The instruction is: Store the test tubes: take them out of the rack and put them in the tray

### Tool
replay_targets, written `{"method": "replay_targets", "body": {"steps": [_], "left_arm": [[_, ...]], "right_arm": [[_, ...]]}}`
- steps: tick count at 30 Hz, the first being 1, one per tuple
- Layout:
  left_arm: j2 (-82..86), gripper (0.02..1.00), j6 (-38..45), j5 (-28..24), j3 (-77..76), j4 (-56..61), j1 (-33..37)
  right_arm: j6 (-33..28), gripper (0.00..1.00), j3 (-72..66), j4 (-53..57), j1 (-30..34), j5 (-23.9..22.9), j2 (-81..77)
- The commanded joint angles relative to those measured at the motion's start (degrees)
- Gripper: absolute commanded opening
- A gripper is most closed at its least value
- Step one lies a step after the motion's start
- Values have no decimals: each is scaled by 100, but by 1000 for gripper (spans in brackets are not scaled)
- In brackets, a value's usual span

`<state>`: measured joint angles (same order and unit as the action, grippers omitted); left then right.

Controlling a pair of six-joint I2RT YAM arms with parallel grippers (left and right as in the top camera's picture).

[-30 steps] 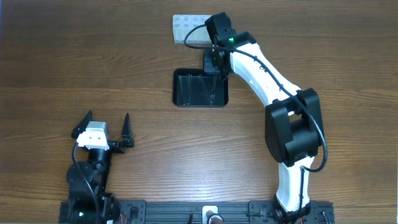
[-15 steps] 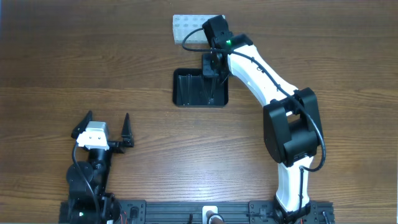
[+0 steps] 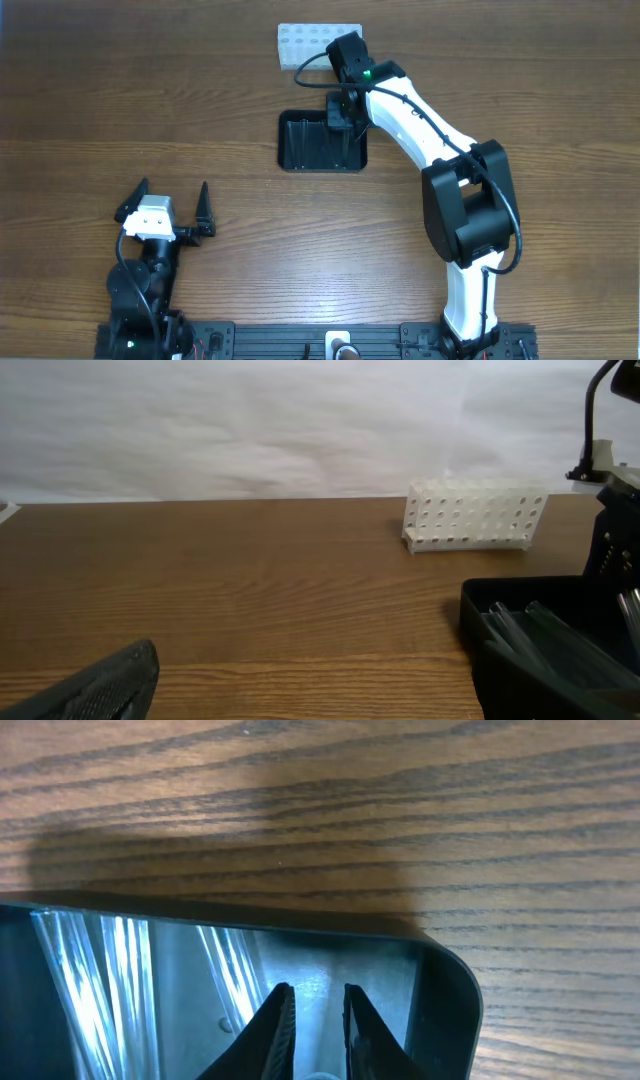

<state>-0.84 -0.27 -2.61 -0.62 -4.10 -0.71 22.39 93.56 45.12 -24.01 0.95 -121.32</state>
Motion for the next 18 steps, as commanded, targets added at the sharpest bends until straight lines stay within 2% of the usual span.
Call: {"method": "replay_targets", "body": {"steps": [1,8,12,15,18], "left_arm": [[50,1000,-79,-57,28,-20,31],[50,1000,-79,-57,28,-20,31],[50,1000,-79,-57,28,-20,31],[50,1000,-79,-57,28,-20,31],[50,1000,-79,-57,28,-20,31]], "right_arm": [[33,183,-48,-13,-31,-105,-96],[28,308,-46,-13,-33,-98,-94],[-210,329,-46,61,-83,-103,201],[-494,386,-46,70,-122,-111,798],[-577,494,-46,46,-94,-579,1561]]}}
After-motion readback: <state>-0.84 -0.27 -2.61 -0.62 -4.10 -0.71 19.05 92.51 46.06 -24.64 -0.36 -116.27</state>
